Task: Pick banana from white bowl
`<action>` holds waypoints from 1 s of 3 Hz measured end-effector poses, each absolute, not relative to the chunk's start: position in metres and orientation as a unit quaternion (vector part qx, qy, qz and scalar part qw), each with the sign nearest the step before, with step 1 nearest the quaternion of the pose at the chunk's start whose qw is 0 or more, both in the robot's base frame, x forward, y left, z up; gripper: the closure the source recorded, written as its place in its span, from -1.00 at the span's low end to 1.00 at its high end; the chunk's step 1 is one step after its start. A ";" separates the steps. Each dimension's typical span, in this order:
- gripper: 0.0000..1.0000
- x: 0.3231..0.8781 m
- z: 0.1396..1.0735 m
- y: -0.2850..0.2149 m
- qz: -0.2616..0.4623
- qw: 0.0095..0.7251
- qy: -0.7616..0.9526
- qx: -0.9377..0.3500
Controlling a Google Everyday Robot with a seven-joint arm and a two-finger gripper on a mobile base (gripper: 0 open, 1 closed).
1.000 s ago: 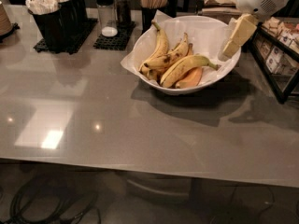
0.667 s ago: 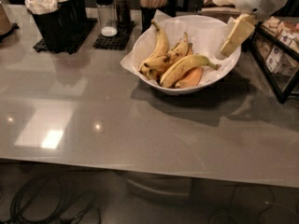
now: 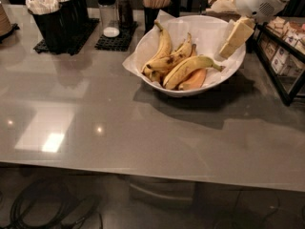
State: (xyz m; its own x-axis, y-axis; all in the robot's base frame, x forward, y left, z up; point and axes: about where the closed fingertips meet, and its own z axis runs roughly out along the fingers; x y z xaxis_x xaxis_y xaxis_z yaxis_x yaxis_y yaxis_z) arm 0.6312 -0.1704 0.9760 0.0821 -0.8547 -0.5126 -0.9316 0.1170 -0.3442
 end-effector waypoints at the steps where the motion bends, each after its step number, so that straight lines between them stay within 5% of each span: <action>1: -0.88 0.638 0.946 -0.163 0.095 0.303 0.678 -0.663; 3: -0.64 0.649 0.895 -0.155 0.144 0.285 0.694 -0.645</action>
Offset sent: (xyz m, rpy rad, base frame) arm 0.0145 0.0096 -0.0933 0.0850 0.2232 0.0121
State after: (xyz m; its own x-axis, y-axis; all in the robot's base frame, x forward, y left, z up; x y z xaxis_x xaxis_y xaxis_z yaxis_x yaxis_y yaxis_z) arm 0.6494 -0.1546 0.8949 -0.0046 -0.8138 -0.5811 -0.9779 0.1252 -0.1675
